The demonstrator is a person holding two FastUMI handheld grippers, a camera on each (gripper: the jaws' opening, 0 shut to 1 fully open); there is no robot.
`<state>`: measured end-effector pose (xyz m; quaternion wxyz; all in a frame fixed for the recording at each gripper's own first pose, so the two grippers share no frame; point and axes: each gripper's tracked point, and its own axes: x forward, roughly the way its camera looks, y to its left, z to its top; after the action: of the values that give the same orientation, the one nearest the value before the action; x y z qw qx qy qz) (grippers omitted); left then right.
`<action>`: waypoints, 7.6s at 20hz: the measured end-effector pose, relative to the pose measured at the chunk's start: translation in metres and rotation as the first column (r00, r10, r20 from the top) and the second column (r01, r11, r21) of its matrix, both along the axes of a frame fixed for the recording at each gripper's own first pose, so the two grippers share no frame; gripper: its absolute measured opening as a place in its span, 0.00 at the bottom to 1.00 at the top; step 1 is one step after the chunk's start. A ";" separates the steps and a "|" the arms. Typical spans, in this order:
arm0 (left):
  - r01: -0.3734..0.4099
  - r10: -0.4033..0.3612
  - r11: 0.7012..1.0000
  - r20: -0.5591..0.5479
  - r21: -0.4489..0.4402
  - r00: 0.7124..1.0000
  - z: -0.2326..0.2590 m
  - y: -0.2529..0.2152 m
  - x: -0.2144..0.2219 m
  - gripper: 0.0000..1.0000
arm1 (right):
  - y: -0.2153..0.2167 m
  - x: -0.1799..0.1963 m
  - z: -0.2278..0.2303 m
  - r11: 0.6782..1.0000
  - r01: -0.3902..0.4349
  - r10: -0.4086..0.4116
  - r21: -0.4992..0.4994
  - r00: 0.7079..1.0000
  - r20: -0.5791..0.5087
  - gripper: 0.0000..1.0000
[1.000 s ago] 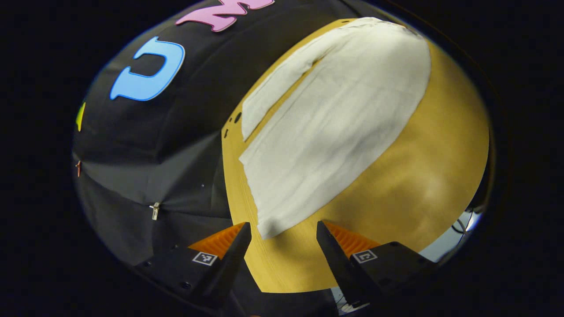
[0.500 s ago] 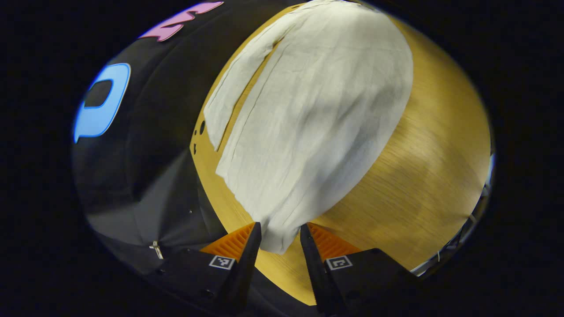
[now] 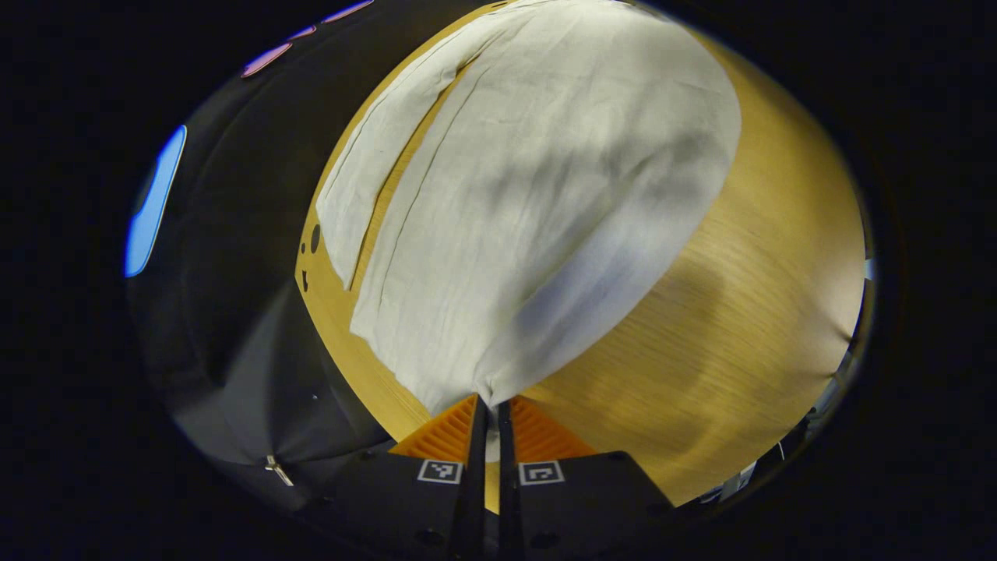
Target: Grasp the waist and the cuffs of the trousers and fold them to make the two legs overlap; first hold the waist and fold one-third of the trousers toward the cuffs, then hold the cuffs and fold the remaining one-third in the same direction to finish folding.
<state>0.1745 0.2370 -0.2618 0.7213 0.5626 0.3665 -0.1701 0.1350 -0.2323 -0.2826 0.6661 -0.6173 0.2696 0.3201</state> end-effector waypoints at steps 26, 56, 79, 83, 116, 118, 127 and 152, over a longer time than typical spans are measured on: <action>-0.144 0.194 0.977 0.374 -0.157 0.907 0.136 -0.027 0.069 0.05 | 0.017 0.089 0.136 0.792 0.375 -0.530 0.482 0.815 0.236 0.05; -0.090 0.614 0.444 0.230 -0.892 0.755 0.221 -0.132 0.285 0.74 | 0.022 0.202 0.144 -0.071 0.591 -0.846 0.803 0.391 -0.363 0.98; 0.036 0.531 0.303 0.200 -0.952 0.823 0.274 -0.274 0.125 0.97 | -0.015 0.180 0.075 -0.373 0.512 -0.821 0.774 0.207 -0.533 0.76; 0.032 0.512 0.297 0.187 -0.954 0.838 0.263 -0.291 0.127 0.97 | -0.004 0.183 0.074 -0.312 0.509 -0.836 0.802 0.255 -0.487 0.22; -0.144 0.737 0.279 0.116 -0.949 0.666 0.196 -0.128 0.041 0.98 | 0.060 0.089 0.292 0.060 0.220 -0.586 0.974 0.798 -0.144 0.12; -0.165 0.753 0.263 0.095 -0.951 0.651 0.188 -0.121 0.032 0.98 | 0.059 0.088 0.291 0.040 0.268 -0.533 0.963 0.820 -0.207 0.12; -0.271 0.837 0.098 -0.068 -0.958 0.543 0.157 -0.106 -0.004 0.98 | 0.057 0.089 0.285 0.173 0.362 -0.385 0.916 0.881 -0.275 0.23; -0.334 0.614 0.314 -0.079 -0.889 0.785 0.076 -0.053 0.293 0.96 | -0.034 -0.220 0.322 0.300 0.565 -0.642 0.768 0.716 -0.276 0.99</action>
<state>0.4673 0.1840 -0.1860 0.9613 0.0000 0.2740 -0.0288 -0.0847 -0.2661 0.0393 0.9501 -0.1044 0.2741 0.1059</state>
